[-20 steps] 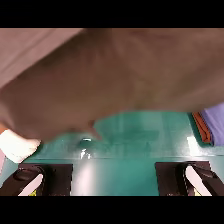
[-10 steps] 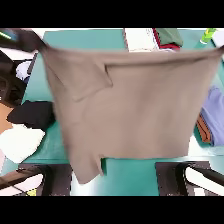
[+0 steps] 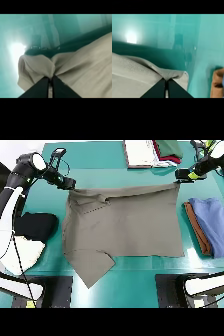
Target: Fold the shirts.
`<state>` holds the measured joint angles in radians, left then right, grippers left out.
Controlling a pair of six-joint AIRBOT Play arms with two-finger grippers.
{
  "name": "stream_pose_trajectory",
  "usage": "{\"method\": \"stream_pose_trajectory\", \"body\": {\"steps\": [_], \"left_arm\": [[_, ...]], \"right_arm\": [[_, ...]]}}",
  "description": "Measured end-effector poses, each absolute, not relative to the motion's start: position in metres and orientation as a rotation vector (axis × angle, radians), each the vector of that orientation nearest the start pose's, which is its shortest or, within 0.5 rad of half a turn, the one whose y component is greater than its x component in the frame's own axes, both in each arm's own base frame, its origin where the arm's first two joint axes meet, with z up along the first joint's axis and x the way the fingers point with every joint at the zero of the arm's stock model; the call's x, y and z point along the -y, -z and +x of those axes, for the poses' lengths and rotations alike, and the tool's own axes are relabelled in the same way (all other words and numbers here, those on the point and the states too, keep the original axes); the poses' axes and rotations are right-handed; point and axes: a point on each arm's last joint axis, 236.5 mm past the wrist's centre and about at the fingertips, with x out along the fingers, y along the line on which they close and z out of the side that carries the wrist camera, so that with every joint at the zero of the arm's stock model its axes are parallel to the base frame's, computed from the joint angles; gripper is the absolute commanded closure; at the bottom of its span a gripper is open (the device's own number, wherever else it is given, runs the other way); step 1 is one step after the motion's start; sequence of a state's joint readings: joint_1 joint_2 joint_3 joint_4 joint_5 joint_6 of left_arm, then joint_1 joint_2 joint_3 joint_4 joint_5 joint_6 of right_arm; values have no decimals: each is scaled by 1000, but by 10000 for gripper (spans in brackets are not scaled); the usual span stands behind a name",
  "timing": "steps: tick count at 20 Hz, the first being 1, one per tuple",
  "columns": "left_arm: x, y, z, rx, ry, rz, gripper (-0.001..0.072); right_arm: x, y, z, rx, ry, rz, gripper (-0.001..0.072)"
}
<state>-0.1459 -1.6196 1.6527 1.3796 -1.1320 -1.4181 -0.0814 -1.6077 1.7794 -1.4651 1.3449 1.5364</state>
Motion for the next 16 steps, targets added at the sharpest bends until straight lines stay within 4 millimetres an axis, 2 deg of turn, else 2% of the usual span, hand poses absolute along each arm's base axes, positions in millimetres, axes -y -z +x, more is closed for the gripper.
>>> {"method": "stream_pose_trajectory", "body": {"steps": [3,6,9,14,15,16], "left_arm": [[115,-56,495,-1114,343,69,674],[113,-44,468,-1239,365,82,674],[112,-16,437,-1381,372,66,674],[118,32,401,-1525,381,-8,673],[119,38,396,-1540,379,-29,622],[120,44,392,-1555,372,-45,331]], "right_arm": [[24,-86,489,-1174,-22,92,694],[33,-77,470,-1221,-14,96,694],[39,-52,444,-1287,-2,109,694],[38,-2,405,-1390,5,130,692],[37,7,399,-1408,5,134,689],[36,13,394,-1421,4,138,596]]}}
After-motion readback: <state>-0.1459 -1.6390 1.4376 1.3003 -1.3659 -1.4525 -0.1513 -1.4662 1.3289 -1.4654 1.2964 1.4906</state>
